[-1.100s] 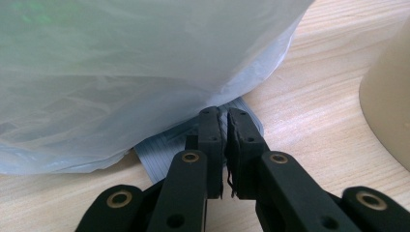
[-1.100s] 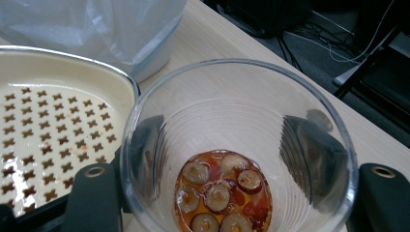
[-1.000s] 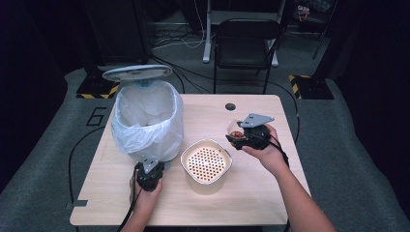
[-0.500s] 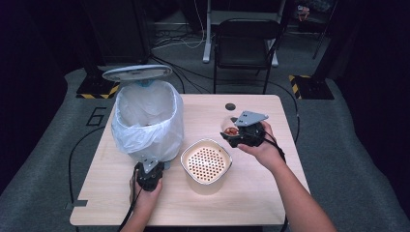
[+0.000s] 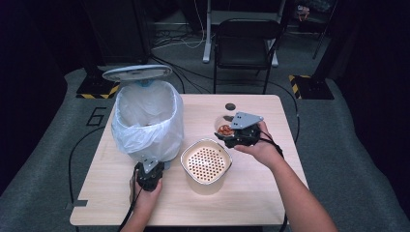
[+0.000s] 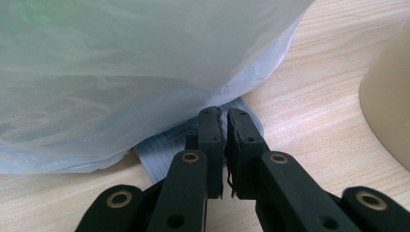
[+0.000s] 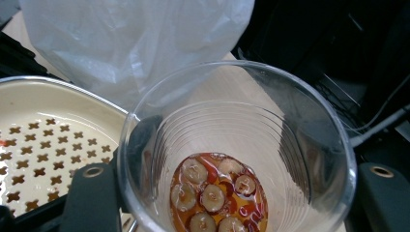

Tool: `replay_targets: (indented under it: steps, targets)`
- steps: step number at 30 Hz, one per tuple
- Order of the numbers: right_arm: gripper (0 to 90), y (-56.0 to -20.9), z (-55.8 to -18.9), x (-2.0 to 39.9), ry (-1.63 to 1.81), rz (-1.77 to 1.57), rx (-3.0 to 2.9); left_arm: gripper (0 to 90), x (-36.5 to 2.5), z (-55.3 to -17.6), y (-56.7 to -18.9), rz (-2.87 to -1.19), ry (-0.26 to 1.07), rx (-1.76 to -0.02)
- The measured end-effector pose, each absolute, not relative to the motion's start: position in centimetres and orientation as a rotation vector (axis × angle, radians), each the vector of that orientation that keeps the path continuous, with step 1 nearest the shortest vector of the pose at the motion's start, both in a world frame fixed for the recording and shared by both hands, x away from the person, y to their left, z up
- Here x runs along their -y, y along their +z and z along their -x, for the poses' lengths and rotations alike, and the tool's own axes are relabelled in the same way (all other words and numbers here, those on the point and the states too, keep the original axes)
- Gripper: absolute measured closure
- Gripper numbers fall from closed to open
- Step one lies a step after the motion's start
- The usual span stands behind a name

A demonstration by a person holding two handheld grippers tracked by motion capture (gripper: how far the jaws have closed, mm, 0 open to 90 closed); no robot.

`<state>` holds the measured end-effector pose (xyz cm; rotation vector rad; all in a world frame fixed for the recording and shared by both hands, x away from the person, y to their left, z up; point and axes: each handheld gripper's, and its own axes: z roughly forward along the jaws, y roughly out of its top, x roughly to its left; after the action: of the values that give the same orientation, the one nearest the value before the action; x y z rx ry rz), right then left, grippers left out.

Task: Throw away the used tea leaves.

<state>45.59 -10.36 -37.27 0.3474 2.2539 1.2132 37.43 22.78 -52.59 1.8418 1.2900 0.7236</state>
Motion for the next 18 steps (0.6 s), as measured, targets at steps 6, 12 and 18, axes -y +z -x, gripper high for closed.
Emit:
replay_targets:
  steps: [6, 12, 18]
  targets:
    - [34.2, -37.5, -45.4, 9.5, 1.201, -0.256, -2.273, 84.9, -22.8, -37.4, -52.6, -1.843, 0.720, -1.294]
    - [35.0, -37.2, -44.7, 8.6, 1.123, -0.132, -2.223, 84.9, -22.8, -37.4, -52.6, -1.839, 0.719, -1.292]
    - [35.2, -37.3, -44.1, 8.0, 1.033, -0.035, -2.175, 84.9, -22.8, -37.4, -52.6, -1.839, 0.719, -1.291]
